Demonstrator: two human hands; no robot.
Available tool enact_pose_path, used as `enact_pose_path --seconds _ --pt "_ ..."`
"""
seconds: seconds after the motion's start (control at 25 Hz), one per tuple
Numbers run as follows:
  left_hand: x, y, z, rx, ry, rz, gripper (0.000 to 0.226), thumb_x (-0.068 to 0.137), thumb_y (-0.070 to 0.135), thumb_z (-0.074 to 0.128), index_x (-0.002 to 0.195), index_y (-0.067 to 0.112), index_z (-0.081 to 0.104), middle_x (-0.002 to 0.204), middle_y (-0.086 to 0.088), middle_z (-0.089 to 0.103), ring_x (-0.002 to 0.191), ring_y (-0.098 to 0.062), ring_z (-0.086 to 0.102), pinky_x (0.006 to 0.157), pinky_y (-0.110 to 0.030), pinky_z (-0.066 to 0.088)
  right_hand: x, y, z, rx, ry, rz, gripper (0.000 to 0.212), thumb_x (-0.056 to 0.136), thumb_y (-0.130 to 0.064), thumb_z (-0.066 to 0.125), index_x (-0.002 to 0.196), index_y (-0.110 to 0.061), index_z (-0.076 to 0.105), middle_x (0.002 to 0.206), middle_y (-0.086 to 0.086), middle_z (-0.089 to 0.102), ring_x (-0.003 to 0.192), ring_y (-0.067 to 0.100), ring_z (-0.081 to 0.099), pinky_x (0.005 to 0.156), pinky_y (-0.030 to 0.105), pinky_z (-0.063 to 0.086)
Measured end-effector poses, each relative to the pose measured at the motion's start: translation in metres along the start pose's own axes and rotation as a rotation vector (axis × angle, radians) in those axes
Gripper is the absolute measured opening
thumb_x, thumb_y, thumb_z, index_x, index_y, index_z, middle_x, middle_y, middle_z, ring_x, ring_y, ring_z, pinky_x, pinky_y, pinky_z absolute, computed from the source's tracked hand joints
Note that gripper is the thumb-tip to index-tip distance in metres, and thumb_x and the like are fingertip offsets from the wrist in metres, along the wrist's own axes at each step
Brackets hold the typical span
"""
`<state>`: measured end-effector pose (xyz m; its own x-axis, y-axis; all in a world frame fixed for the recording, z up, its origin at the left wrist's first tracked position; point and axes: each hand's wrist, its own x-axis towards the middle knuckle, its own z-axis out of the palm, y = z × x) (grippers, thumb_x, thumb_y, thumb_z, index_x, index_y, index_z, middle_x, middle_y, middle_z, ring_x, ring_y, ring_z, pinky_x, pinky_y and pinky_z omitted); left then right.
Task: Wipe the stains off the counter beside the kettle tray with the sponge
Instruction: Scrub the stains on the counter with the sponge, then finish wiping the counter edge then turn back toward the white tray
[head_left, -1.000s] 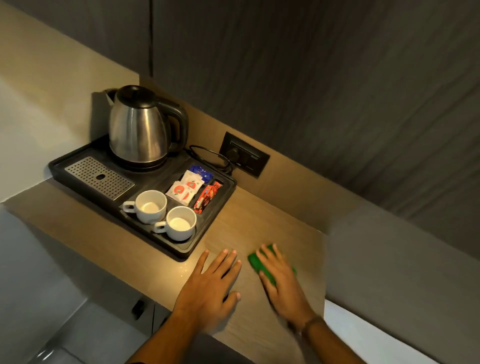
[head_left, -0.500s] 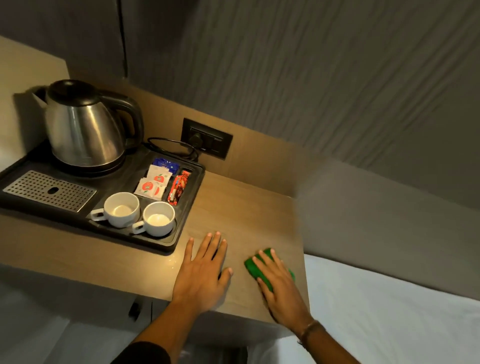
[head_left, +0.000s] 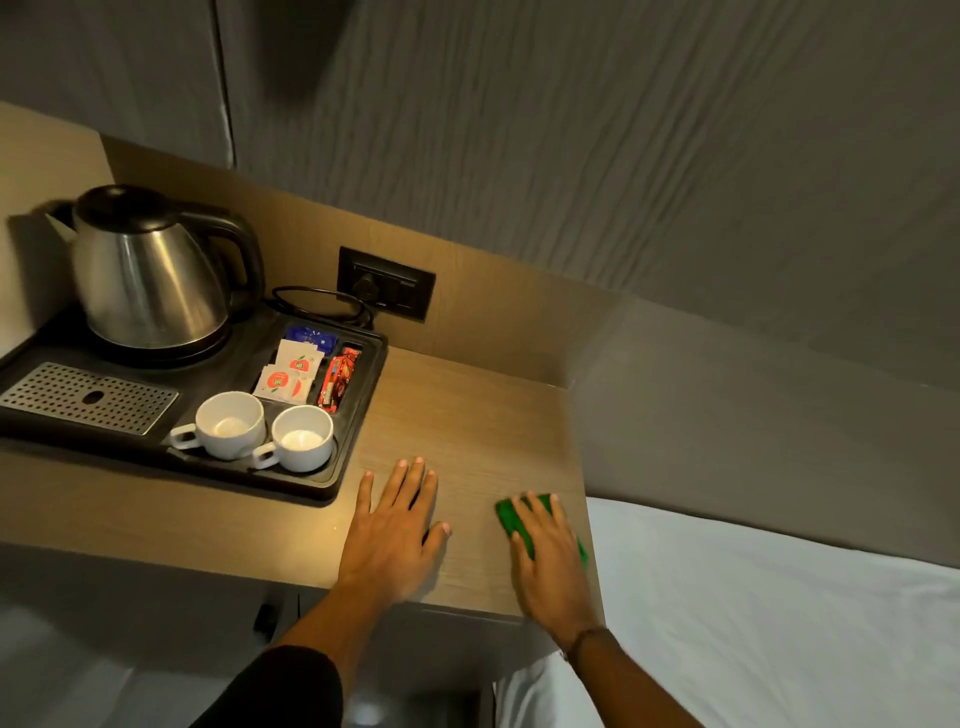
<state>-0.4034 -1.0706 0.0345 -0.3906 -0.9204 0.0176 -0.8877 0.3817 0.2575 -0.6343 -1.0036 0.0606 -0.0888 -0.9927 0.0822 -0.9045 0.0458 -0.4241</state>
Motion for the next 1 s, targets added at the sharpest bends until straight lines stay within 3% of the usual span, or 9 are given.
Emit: enact_pose_path --seconds 0.12,0.32,0.44,0.56,0.68,0.76,0.84,0.92,1.0 --pt "-0.008 0.004 -0.005 -0.011 -0.007 -0.039 0.074 0.107 0.059 0.029 0.164 0.017 0.006 0.175 -0.006 0.005 0.159 -0.026 -0.001 0.126 -0.059 0.003 0.013 -0.019 0.007 0.071 0.016 0.045 0.048 0.108 -0.022 0.046 0.154 -0.031 0.037 0.166 -0.007 0.029 0.157 0.023 0.009 0.128 0.046 0.007" --pt "-0.107 0.008 -0.025 -0.001 0.074 -0.173 0.074 0.101 0.052 0.038 0.16 0.009 0.028 0.169 -0.015 0.03 0.156 -0.032 0.023 0.123 -0.064 0.021 -0.041 -0.024 0.008 0.067 -0.021 -0.175 0.055 0.105 -0.014 0.052 0.155 -0.03 0.037 0.166 -0.005 0.03 0.157 0.02 0.008 0.128 0.05 0.014" --pt "-0.196 0.008 -0.029 -0.009 0.078 -0.32 0.077 0.1 0.056 0.025 0.158 0.007 0.033 0.166 -0.015 0.034 0.154 -0.033 0.028 0.122 -0.065 0.026 -0.085 -0.055 0.015 0.02 -0.049 -0.35 0.056 0.104 -0.008 0.055 0.154 -0.027 0.04 0.166 0.0 0.031 0.157 0.027 0.011 0.128 0.052 0.014" --pt "-0.31 0.012 -0.024 0.032 0.13 -0.482 0.085 0.102 0.063 0.006 0.158 0.006 0.033 0.167 -0.015 0.033 0.154 -0.033 0.027 0.122 -0.065 0.027 -0.148 -0.103 0.028 -0.013 -0.092 -0.549 0.061 0.101 -0.004 0.057 0.155 -0.025 0.039 0.167 0.001 0.028 0.157 0.03 0.011 0.128 0.051 0.015" --pt "-0.43 0.026 -0.015 0.029 0.163 -0.677 0.081 0.102 0.062 0.014 0.157 0.006 0.035 0.166 -0.014 0.035 0.153 -0.033 0.03 0.123 -0.062 0.024 -0.226 -0.155 0.049 0.009 -0.178 -0.729 0.071 0.097 0.002 0.054 0.158 -0.027 0.033 0.169 0.0 0.021 0.158 0.029 0.003 0.128 0.047 0.008" --pt "-0.505 0.032 -0.015 0.01 0.181 -0.787 0.085 0.101 0.064 0.007 0.158 0.007 0.032 0.167 -0.013 0.032 0.154 -0.033 0.028 0.123 -0.063 0.023 -0.282 -0.192 0.07 0.022 -0.209 -0.826 0.07 0.096 0.004 0.052 0.157 -0.026 0.034 0.169 -0.001 0.021 0.158 0.029 0.004 0.128 0.047 0.007" --pt "-0.589 0.039 -0.016 0.033 0.219 -0.946 0.085 0.1 0.065 0.007 0.16 0.008 0.028 0.168 -0.013 0.028 0.156 -0.033 0.022 0.124 -0.063 0.019 -0.348 -0.237 0.086 0.07 -0.284 -0.945 0.066 0.098 0.005 0.052 0.155 -0.025 0.038 0.168 -0.002 0.024 0.158 0.031 0.009 0.128 0.049 0.01" --pt "-0.733 0.06 -0.014 0.083 0.279 -1.238 0.083 0.1 0.063 0.01 0.162 0.009 0.021 0.171 -0.011 0.019 0.158 -0.031 0.014 0.124 -0.059 0.008 -0.47 -0.303 0.105 0.137 -0.424 -1.213 0.067 0.097 0.007 0.053 0.153 -0.028 0.041 0.167 0.0 0.03 0.157 0.031 0.011 0.128 0.049 0.012" --pt "-0.778 0.067 -0.01 0.066 0.271 -1.318 0.084 0.099 0.064 0.005 0.164 0.012 0.011 0.172 -0.008 0.006 0.159 -0.03 0.004 0.127 -0.058 0.005 -0.513 -0.318 0.114 0.163 -0.433 -1.255 0.069 0.098 0.005 0.052 0.155 -0.03 0.037 0.168 0.0 0.027 0.158 0.029 0.007 0.127 0.043 0.004"
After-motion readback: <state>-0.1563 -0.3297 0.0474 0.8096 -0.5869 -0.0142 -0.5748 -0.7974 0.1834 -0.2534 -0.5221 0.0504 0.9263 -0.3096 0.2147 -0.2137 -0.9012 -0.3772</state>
